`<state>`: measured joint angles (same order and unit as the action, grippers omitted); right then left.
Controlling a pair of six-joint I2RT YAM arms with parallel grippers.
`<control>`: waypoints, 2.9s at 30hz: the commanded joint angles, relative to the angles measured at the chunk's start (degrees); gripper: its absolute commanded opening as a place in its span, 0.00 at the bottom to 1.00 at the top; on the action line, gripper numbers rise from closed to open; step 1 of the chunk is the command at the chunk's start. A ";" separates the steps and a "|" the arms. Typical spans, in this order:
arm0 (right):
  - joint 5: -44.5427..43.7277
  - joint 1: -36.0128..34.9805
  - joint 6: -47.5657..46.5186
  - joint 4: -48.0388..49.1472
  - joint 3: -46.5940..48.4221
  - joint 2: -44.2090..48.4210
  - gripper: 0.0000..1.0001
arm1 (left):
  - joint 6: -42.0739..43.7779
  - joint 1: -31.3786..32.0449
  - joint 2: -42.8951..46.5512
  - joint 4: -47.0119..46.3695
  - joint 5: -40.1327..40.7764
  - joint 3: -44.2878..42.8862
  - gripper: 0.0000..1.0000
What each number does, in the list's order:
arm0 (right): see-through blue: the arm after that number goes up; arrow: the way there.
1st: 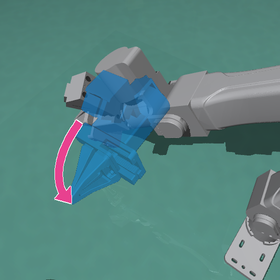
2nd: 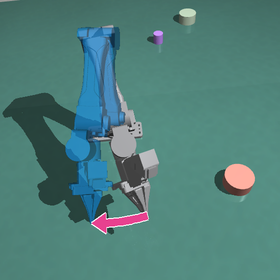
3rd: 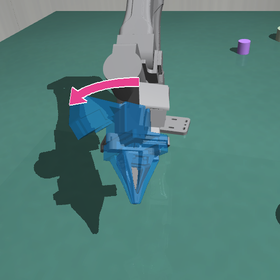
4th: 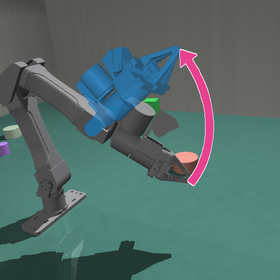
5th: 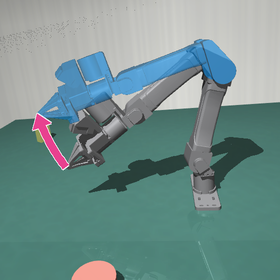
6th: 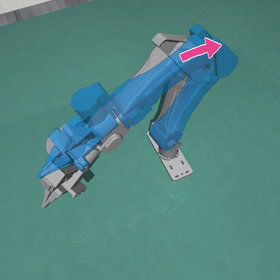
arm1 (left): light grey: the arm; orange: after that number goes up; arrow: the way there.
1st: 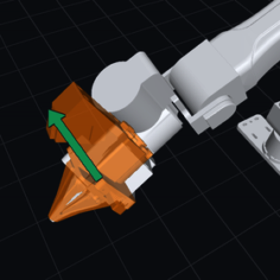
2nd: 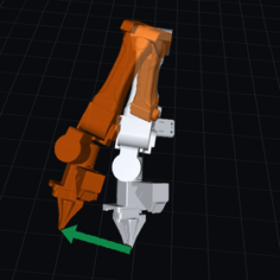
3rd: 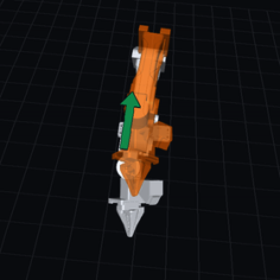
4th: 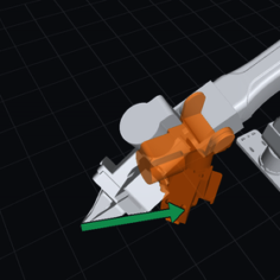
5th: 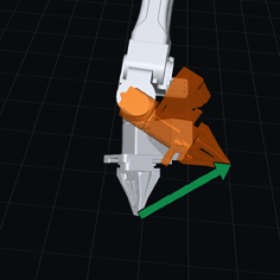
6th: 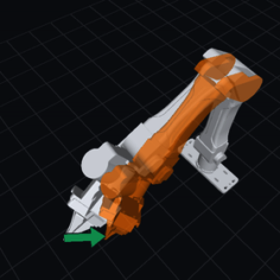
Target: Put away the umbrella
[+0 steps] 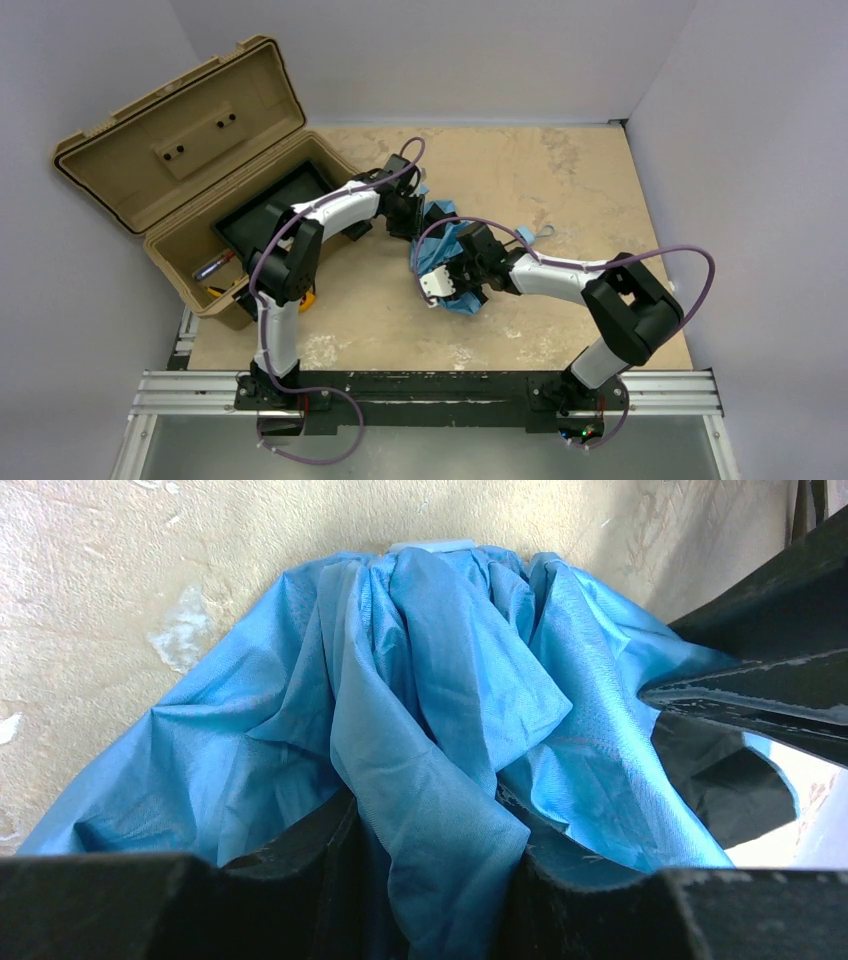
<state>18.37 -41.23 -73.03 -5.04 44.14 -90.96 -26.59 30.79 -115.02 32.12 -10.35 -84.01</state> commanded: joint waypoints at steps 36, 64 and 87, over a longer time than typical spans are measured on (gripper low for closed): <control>-5.31 0.59 0.86 -6.58 -0.08 4.38 0.56 | -1.06 9.39 -7.30 1.05 -32.75 3.26 0.06; 3.29 3.90 8.51 -25.78 10.16 -15.86 0.28 | -6.23 0.31 5.66 -2.58 -25.02 -5.87 0.39; 6.00 7.46 11.55 -34.51 17.57 -21.22 0.23 | 14.24 -3.52 74.04 -39.92 -3.52 54.89 0.93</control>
<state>26.72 -33.98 -62.19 -30.89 63.81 -104.33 -19.62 27.35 -45.52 3.68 -5.39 -35.24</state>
